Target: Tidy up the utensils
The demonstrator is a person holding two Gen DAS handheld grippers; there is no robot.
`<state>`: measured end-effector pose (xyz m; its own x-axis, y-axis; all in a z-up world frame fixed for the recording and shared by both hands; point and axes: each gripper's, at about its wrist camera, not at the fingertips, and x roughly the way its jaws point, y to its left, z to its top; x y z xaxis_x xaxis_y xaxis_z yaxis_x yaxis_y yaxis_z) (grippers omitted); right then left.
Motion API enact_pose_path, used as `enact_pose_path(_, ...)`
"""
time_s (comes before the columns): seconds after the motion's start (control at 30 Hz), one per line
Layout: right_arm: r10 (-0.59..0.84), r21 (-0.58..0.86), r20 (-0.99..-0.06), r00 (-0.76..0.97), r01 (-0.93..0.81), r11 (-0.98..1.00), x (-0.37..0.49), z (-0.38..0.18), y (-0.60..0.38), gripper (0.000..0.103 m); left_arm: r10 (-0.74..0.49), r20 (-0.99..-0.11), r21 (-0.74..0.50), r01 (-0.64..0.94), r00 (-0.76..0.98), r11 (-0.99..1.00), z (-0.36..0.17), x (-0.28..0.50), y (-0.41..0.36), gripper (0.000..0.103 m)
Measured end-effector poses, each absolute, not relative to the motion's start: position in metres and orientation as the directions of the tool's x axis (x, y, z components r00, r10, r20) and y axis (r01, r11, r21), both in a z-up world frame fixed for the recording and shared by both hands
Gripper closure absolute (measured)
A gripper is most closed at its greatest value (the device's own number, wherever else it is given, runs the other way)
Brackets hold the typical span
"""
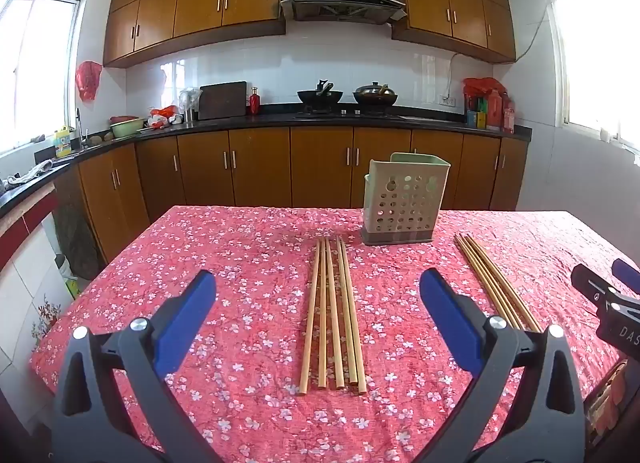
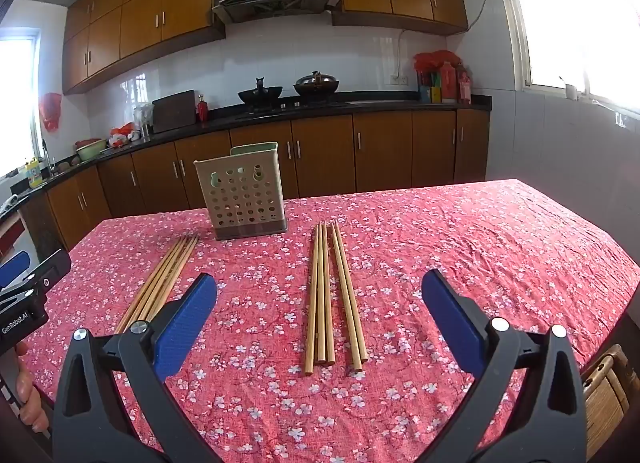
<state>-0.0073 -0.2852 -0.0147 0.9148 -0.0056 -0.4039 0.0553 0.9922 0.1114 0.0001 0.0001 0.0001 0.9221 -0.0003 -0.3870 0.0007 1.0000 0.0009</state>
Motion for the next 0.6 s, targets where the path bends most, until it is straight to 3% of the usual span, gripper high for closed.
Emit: enact_pose_path(0.6, -0.005, 0.111, -0.404, 0.915, 0.055, 0.992, -0.0074, -0.0149, -0.2852, 0.002, 0.003, -0.385, 0.01, 0.001, 0.923, 1.0, -0.0001, -0.0001, -0.0004, 0.004)
